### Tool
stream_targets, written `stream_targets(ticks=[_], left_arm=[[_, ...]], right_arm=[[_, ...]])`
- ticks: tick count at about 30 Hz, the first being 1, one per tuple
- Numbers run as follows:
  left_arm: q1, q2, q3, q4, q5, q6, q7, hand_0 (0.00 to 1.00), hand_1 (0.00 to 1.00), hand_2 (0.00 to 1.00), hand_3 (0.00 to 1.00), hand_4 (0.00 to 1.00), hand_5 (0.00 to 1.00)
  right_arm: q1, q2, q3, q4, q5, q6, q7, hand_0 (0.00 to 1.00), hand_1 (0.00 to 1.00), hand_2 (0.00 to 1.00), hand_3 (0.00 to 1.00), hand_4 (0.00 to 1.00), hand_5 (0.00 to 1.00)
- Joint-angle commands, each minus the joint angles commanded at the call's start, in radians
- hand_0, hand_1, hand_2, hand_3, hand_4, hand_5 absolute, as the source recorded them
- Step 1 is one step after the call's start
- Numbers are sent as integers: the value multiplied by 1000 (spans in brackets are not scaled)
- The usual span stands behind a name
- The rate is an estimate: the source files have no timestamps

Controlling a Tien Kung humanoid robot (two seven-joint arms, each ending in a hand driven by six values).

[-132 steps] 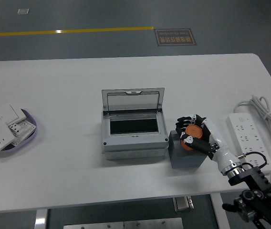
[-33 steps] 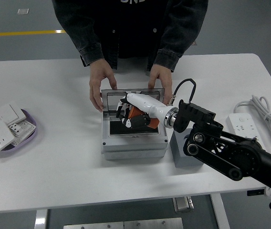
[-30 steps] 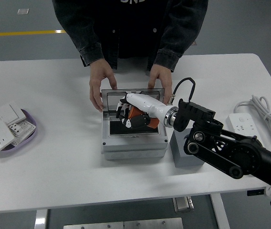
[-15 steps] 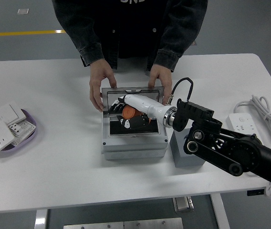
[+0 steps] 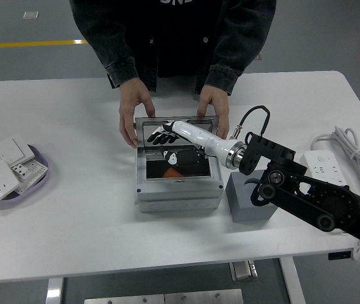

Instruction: Pick up the cylinder from the cube,place it in the box,flap close box

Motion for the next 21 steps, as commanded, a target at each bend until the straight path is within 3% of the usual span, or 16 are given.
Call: stream_targets(ticks=[3,4,7,13,21], left_arm=[[2,1,1,0,-1,0,0,627,653,584,669,718,387],[4,2,0,0,0,0,0,627,653,584,668,717,388],[6,4,-3,0,5,-1,2,627,653,584,668,717,388],[4,10,-5,0,10,-1,1,627,653,584,667,716,387],[7,13,-4,0,5,0,2,627,653,584,666,716,388]], right_arm=[[-7,-46,37,57,85,-10,17,758,709,712,722,316,75],[-5,-60,52,79,111,-15,15,749,702,704,710,445,174],[12,-78,82,96,148,-23,3,749,702,704,710,445,174],[62,-79,81,40,117,-27,-32,727,684,697,706,466,208],[98,-105,-12,-26,154,-21,-49,722,677,694,705,468,219]])
